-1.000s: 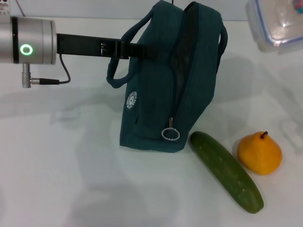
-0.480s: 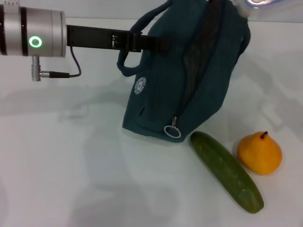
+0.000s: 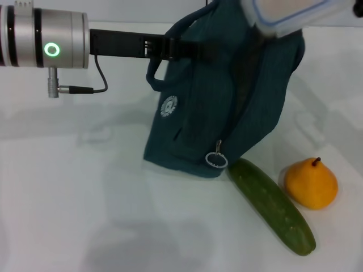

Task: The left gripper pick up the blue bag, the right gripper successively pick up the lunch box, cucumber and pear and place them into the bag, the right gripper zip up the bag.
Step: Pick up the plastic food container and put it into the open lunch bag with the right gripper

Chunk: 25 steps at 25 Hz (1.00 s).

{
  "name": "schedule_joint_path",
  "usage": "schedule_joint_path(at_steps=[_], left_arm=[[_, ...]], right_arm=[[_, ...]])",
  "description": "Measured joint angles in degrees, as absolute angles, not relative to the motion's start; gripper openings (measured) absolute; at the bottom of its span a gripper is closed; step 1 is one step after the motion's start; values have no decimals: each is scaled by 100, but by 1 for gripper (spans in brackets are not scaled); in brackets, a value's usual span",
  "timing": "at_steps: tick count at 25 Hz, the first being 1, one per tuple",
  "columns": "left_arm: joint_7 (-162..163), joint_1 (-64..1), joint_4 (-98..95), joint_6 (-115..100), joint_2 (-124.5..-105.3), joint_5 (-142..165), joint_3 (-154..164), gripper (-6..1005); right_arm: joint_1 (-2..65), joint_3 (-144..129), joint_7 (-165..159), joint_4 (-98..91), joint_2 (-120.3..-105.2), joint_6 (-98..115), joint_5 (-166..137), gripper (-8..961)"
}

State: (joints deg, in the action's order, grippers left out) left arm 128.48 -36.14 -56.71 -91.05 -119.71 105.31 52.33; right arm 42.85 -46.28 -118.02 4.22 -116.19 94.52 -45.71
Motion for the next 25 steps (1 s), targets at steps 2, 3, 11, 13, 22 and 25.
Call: schedule_joint_path(at_steps=[2, 3, 11, 13, 22, 25], left_arm=[[12843, -3605, -5637, -9090, -11971, 10531, 5224, 65], [12838, -3604, -5617, -9079, -11971, 10530, 5222, 65], [12818, -3617, -5472, -8970, -11958, 10529, 5228, 66], [12820, -3634, -5470, -8968, -11957, 10529, 5229, 66], [12847, -3750, -5468, -8963, -11953, 10397, 5278, 66], [12843, -3790, -5479, -8963, -11953, 10345, 5357, 66]], right_arm=[[4291, -4630, -11783, 425, -11619, 9253, -4767, 105], [4291, -4631, -11781, 429, -11619, 9198, -4834, 105], [4264, -4632, -11776, 525, -11619, 8976, -5525, 106], [4251, -4639, -11776, 527, -11619, 8969, -5619, 106], [4196, -4667, -11703, 545, -11619, 8651, -6066, 106], [4204, -4671, -11687, 545, -11619, 8486, -6180, 107]])
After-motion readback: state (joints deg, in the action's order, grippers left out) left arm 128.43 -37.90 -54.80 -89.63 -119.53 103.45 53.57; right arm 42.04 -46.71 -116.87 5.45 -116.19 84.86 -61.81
